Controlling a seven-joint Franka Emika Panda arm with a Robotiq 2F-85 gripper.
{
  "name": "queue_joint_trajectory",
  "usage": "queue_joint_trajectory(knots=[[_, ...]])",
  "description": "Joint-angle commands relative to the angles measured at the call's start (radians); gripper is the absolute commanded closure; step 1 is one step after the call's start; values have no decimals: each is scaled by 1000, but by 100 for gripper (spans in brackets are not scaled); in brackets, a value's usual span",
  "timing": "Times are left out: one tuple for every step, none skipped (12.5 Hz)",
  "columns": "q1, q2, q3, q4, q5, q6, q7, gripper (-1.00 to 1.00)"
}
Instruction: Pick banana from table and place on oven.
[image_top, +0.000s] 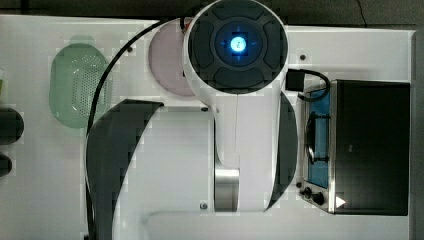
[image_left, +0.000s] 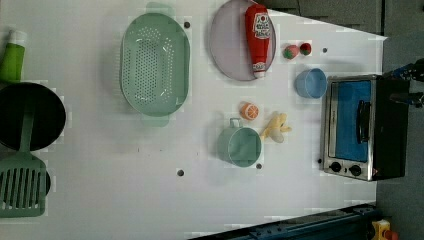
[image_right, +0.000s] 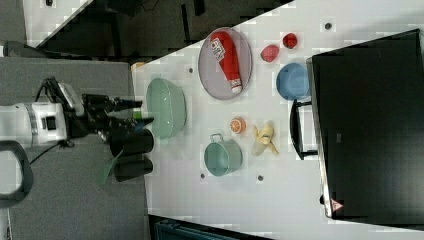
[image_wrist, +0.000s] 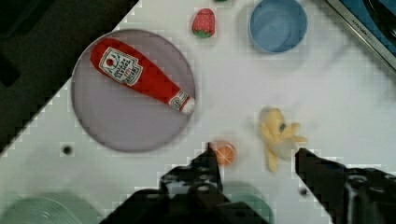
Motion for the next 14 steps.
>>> queue_joint_trajectory(knots=[[-35,-364,-12,-184,2,-193,40,-60],[-35,-364,-12,-184,2,-193,40,-81],[-35,-364,-11,-184,2,-193,40,-99],[-35,-364,-11,-185,2,-193,40,-100],[-35,-361,-11,-187,2,-192,40,-100],[-35,-355,-11,-194,2,-192,40,-100],[-35,-343,-11,-209,2,-186,40,-100],[-34,-325,-10,-228,2,-167,40,-100],[-34,-302,-9,-250,2,-137,40,-100],[-34,-277,-9,-275,2,-101,40,-100],[-34,-248,-9,-302,2,-64,40,-100],[-34,-218,-9,-330,2,-20,40,-100],[-34,-186,-9,-356,2,30,40,-100],[-34,-157,-9,-382,2,83,40,-100]])
